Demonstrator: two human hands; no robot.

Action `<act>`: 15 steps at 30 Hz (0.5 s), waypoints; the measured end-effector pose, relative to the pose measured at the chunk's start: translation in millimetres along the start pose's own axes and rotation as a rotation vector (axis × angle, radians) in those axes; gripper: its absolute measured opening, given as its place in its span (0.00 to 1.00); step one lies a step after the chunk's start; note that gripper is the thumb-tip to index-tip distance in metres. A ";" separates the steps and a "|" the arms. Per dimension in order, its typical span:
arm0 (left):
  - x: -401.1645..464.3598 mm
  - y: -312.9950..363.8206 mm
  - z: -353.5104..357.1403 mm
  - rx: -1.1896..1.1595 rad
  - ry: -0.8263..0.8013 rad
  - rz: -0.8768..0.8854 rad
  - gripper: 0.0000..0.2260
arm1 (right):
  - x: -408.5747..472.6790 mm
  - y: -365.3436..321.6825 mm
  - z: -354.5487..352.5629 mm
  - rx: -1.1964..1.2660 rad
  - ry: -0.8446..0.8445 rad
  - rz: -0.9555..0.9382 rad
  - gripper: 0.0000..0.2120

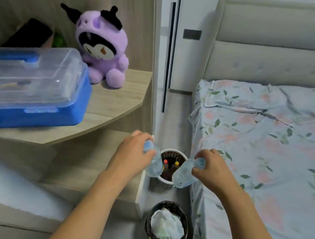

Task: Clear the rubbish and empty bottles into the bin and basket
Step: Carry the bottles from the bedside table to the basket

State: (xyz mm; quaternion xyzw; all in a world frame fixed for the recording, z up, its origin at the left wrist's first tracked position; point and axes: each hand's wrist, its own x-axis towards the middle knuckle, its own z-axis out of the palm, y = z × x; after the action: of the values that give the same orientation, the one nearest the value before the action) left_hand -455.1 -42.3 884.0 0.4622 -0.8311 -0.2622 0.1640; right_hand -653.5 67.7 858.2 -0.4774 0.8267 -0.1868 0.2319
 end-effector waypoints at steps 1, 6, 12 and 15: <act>20.3 -3.8 15.4 0.006 -0.013 0.013 0.10 | 17.8 12.5 3.9 -0.003 0.001 0.021 0.16; 119.1 -43.1 127.5 0.041 -0.111 0.029 0.10 | 119.1 87.4 61.8 0.018 -0.017 0.100 0.16; 206.7 -135.4 316.8 0.096 -0.243 -0.038 0.12 | 227.1 209.4 193.4 0.058 -0.075 0.117 0.16; 229.6 -185.7 403.9 0.122 -0.295 -0.074 0.12 | 269.3 256.1 258.7 0.063 -0.092 0.093 0.16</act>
State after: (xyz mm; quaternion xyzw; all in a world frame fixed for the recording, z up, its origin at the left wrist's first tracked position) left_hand -655.5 -204.5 455.2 0.4582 -0.8429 -0.2821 0.0018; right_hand -805.7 -69.3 454.3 -0.4390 0.8303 -0.1797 0.2927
